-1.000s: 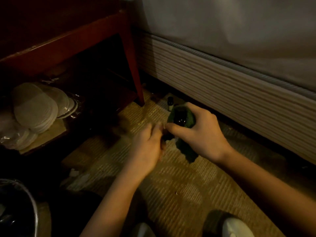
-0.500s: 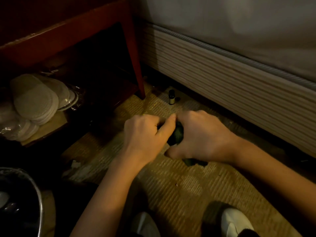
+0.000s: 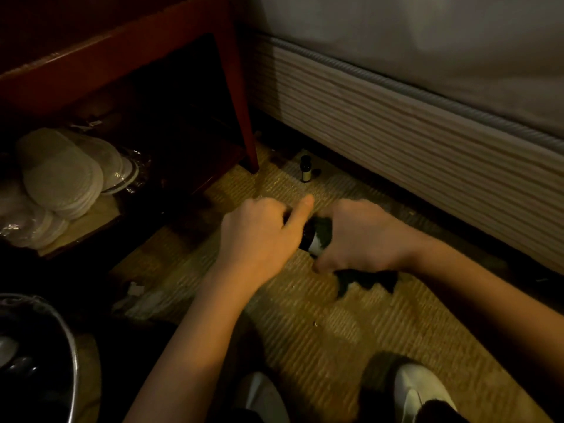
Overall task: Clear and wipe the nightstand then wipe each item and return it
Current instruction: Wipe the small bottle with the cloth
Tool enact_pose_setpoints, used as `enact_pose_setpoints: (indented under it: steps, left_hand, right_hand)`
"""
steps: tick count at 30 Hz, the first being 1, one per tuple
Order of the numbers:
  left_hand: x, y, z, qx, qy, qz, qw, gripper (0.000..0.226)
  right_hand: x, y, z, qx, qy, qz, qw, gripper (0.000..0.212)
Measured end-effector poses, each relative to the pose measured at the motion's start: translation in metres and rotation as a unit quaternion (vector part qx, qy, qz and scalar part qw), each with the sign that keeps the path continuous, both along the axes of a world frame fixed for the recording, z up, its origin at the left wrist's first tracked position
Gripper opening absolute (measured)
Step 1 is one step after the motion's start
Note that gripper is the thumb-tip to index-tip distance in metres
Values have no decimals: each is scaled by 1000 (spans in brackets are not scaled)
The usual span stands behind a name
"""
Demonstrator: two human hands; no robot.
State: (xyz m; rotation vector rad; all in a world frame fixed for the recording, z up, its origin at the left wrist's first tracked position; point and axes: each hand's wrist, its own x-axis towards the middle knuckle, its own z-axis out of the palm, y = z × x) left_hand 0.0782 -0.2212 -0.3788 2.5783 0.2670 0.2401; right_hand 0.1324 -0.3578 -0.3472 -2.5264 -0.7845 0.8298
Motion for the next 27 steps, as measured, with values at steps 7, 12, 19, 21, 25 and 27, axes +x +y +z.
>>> enact_pose_setpoints:
  steps: [7,12,19,21,25,27]
  left_hand:
    - [-4,-11,-15,-147,-98,130,976,55]
    - [-11,-27,-15,-356,-47,212,909,44]
    - [-14,-38,-16,-483,-1,191,854,39]
    - [-17,-45,-11,-503,-13,207,839,38]
    - [-20,-49,-11,-499,-58,206,840,38]
    - [-21,-47,-14,-473,-84,158,863,42]
  right_hand:
    - [-7,0,-14,100,-87,-15,991,45]
    - [-16,-2,-32,268,-57,-120,954,67]
    - [-15,-7,-35,376,61,-238,893,88]
    - [-13,-8,-35,404,115,-257,871,84]
    - [-9,-10,-37,414,214,-326,822,72]
    - [-8,-13,-33,411,313,-334,788,65]
